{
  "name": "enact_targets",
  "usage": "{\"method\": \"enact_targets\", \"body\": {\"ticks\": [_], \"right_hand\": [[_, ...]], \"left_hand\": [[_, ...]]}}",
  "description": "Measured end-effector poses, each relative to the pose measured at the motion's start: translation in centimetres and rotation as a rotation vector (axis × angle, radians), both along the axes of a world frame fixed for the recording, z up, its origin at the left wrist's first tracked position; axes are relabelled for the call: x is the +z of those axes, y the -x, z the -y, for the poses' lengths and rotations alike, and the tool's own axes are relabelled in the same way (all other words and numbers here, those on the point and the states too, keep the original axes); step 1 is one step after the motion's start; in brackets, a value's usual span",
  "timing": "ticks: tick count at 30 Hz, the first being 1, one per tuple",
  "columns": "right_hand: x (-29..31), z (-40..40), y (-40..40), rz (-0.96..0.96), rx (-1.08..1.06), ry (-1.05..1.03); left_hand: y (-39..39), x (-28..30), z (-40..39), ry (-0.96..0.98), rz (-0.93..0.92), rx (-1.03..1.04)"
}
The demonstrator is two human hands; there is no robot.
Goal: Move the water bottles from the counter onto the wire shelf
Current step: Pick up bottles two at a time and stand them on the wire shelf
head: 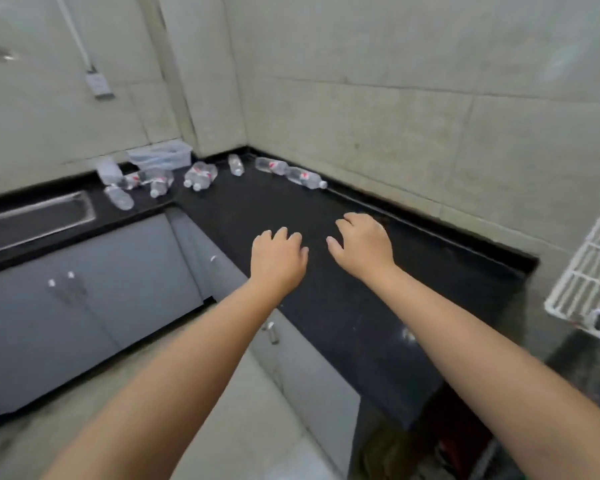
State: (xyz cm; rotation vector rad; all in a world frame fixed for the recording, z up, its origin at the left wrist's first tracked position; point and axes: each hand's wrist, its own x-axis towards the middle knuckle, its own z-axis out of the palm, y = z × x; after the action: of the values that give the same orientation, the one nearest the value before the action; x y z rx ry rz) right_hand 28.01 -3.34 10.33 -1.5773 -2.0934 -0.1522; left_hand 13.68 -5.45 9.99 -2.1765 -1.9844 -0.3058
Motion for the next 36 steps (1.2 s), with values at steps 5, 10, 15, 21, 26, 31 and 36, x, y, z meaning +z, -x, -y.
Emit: {"method": "enact_targets", "body": {"ticks": [5,10,15,21,26,31,36], "right_hand": [[-4.3,-1.7,12.5,-0.022,0.121,0.072],[-8.2,-2.4,21.1,-0.040,0.137,0.149],[-12.2,-3.9,26.1,-0.017,0.159,0.261],[-15.6,-9.8,29.4,0.093,0.174,0.353],[-16.5,-19.8,31.3,0.043,0.115,0.323],[-15.9,-30.7,33.1,0.002,0.047,0.314],[-15.7,-39.4,33.0,-0.033,-0.018,0.347]], "left_hand": [[12.0,-3.4,0.1,0.128,0.010,0.102],[21.3,-6.5,0.5,0.236,0.034,0.175],[26.8,-9.9,-0.1,0.186,0.090,0.148],[30.2,-13.8,-6.3,0.402,0.033,0.166],[32.8,-14.5,-16.1,0.456,-0.022,0.155],[35.2,-12.1,-27.8,0.436,-0.066,0.119],[37.1,-11.0,-38.1,0.412,-0.070,0.086]]}}
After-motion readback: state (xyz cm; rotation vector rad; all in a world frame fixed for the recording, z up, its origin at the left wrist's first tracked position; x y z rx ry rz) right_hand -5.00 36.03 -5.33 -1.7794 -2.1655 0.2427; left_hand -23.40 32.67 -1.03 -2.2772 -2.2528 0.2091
